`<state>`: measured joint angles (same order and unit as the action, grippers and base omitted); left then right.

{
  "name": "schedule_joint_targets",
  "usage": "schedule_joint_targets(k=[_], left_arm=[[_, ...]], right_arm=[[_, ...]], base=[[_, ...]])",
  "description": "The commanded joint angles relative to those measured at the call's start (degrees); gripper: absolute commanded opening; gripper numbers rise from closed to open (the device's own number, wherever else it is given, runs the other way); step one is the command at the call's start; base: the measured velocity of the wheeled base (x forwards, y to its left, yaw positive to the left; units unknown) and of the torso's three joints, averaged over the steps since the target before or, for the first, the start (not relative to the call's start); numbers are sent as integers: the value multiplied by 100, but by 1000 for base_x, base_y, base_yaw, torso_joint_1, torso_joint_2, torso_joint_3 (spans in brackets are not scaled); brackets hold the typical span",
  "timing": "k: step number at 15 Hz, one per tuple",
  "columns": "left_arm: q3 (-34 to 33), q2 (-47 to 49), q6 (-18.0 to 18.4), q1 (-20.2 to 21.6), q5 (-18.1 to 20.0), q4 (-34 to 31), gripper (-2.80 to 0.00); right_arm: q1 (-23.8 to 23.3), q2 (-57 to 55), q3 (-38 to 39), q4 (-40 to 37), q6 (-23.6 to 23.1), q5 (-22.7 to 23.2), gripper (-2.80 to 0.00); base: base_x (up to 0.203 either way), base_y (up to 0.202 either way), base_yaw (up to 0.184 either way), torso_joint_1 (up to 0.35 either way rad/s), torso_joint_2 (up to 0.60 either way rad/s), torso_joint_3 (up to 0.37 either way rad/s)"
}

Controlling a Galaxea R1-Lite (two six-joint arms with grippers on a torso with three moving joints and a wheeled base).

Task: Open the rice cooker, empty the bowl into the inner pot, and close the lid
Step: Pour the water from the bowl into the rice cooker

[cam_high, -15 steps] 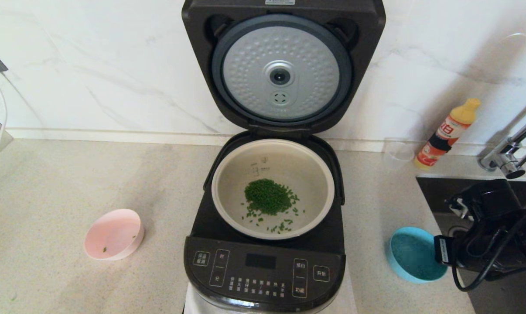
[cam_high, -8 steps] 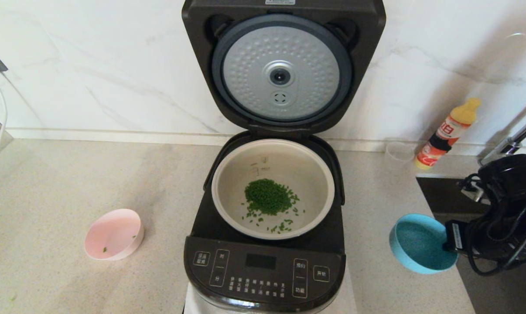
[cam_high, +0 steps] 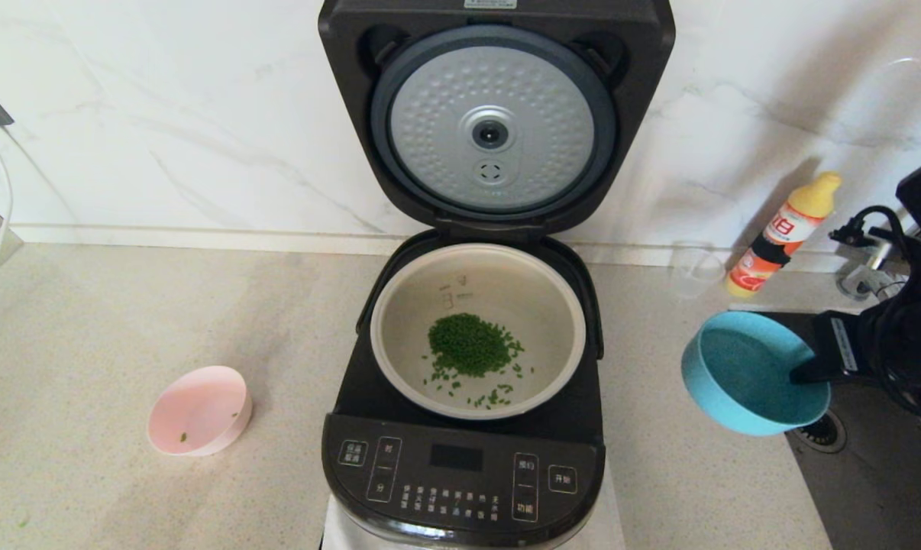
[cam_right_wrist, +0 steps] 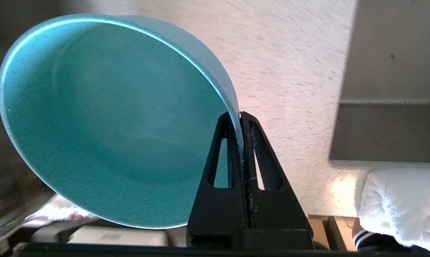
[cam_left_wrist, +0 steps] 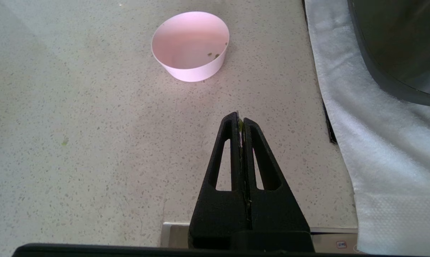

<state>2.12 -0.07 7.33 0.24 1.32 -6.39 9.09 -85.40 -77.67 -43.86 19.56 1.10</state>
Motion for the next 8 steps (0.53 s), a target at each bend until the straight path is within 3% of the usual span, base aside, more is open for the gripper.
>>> schedule_joint_targets(k=[1,8], left_arm=[[-1,7,6,2,0,-3,-280],[-1,7,6,2,0,-3,-280]], right_arm=[[377,-135,-941,-702,131,4,-280],[1452,-937,-3239,-2129,610,-22,-280]], base=[[0,0,0,0,0,0],[0,0,0,0,0,0]])
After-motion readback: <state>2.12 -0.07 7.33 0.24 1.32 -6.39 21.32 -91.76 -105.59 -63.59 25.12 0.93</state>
